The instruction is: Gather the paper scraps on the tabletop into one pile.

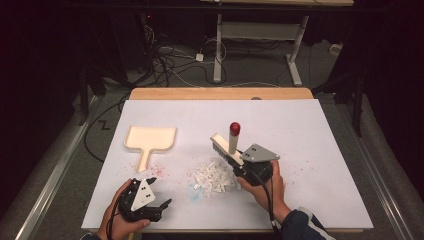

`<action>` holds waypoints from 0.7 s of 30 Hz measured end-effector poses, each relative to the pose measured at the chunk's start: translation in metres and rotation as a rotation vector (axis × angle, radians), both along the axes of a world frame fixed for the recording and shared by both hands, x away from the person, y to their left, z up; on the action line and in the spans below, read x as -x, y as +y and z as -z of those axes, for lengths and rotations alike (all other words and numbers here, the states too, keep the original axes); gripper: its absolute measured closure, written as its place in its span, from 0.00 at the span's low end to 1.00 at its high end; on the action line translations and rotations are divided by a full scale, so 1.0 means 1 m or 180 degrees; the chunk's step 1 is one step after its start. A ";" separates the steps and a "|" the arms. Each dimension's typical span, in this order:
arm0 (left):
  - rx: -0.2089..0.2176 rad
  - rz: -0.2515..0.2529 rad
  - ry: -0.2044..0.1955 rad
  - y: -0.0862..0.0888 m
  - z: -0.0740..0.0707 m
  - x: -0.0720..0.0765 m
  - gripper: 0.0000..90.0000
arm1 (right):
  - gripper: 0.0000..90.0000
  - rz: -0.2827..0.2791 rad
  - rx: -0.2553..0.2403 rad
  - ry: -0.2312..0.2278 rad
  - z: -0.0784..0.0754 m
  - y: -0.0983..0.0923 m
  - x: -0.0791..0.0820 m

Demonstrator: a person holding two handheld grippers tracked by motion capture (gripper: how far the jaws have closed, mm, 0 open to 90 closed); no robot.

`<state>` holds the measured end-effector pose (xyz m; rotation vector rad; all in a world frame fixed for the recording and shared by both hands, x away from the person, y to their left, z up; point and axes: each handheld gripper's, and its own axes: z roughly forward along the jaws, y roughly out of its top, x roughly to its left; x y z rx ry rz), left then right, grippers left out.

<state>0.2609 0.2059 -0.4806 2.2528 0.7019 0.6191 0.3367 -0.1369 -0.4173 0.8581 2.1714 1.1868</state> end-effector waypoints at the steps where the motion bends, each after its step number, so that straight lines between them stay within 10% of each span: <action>1: -0.0011 0.0006 -0.0003 0.000 0.000 0.000 0.20 | 0.76 0.0018 -0.0037 -0.0018 -0.004 -0.004 0.000; 12: -0.0019 0.0079 0.0001 -0.005 -0.001 0.003 0.20 | 0.76 0.0115 0.0227 0.0025 -0.004 -0.053 0.018; 21: 0.0020 0.0060 0.0026 -0.005 0.000 0.000 0.19 | 0.76 0.0364 0.0357 0.0192 0.026 -0.026 0.003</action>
